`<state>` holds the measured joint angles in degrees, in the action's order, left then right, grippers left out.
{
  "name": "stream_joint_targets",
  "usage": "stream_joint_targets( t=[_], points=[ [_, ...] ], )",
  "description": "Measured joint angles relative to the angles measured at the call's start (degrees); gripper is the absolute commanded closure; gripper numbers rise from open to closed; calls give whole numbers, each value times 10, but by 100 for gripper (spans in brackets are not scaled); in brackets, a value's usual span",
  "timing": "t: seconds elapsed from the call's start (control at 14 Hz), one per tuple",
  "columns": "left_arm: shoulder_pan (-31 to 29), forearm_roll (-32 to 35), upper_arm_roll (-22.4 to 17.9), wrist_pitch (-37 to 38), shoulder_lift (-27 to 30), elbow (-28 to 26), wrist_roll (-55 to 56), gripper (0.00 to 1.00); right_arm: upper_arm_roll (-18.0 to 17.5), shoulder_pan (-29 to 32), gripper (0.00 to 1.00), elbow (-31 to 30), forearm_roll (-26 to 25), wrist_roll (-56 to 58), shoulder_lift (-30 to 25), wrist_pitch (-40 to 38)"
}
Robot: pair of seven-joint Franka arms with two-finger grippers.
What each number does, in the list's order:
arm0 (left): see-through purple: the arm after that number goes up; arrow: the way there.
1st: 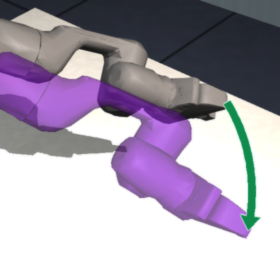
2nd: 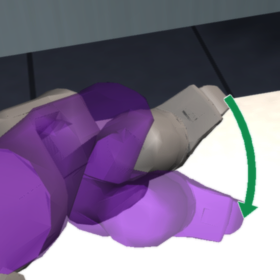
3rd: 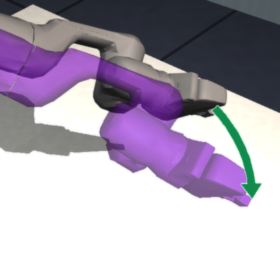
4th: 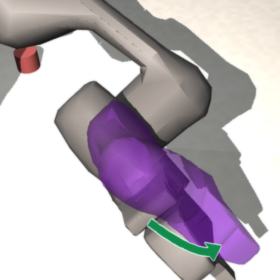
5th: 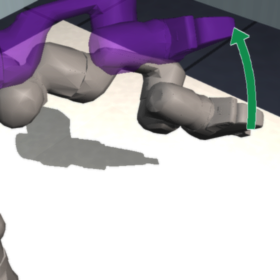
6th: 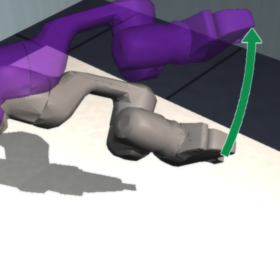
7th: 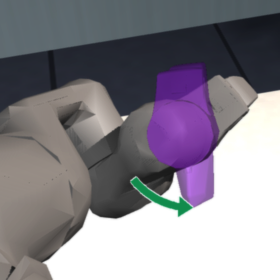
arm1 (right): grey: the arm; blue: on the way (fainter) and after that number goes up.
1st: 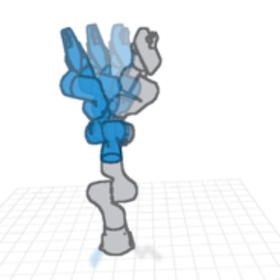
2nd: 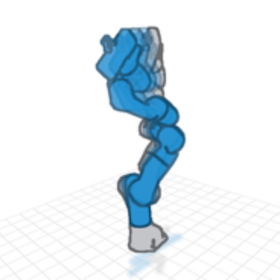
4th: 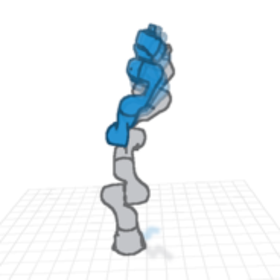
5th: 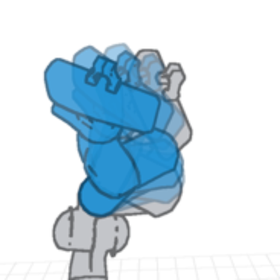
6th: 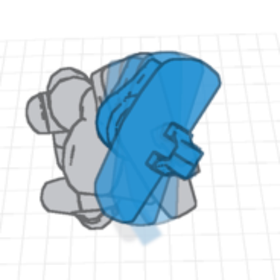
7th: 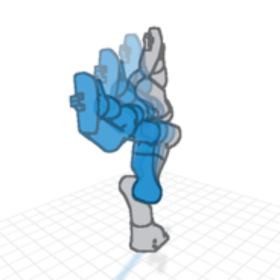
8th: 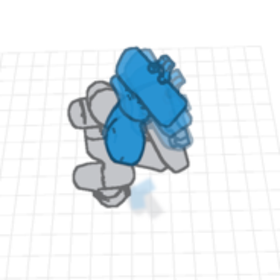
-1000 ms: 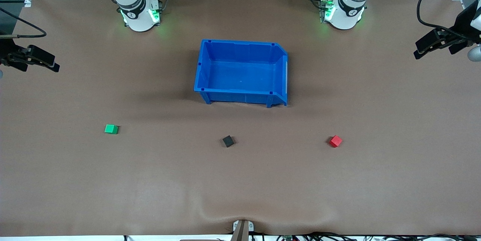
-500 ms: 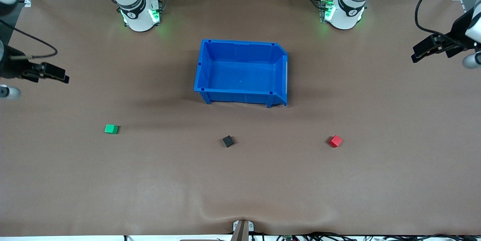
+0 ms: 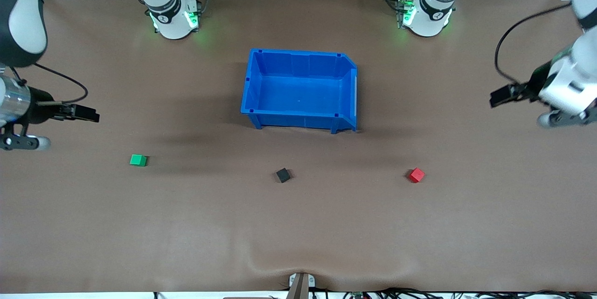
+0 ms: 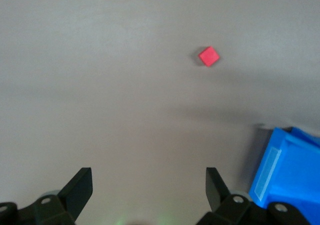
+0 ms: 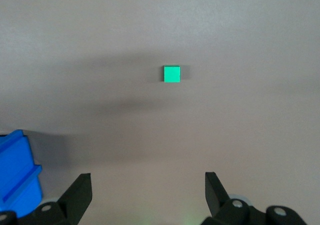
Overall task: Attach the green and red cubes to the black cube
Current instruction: 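Move both grippers down to the green and red cubes, then close the right gripper on green, the left gripper on red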
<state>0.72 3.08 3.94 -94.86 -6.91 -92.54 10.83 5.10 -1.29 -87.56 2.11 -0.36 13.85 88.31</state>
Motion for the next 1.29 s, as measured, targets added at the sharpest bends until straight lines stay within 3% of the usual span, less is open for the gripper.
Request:
stream_joint_targets(
  t=[0.64,1.0,1.29],
  points=[
    [37,-37,5,-175,-155,-8,85,0,4,5,0,11,2,0,111,41],
    [37,-37,5,-268,-243,-8,214,0,4,11,0,15,10,0,161,42],
    [38,-37,5,-301,-296,-8,330,1,4,16,0,17,11,1,197,44]
  ],
)
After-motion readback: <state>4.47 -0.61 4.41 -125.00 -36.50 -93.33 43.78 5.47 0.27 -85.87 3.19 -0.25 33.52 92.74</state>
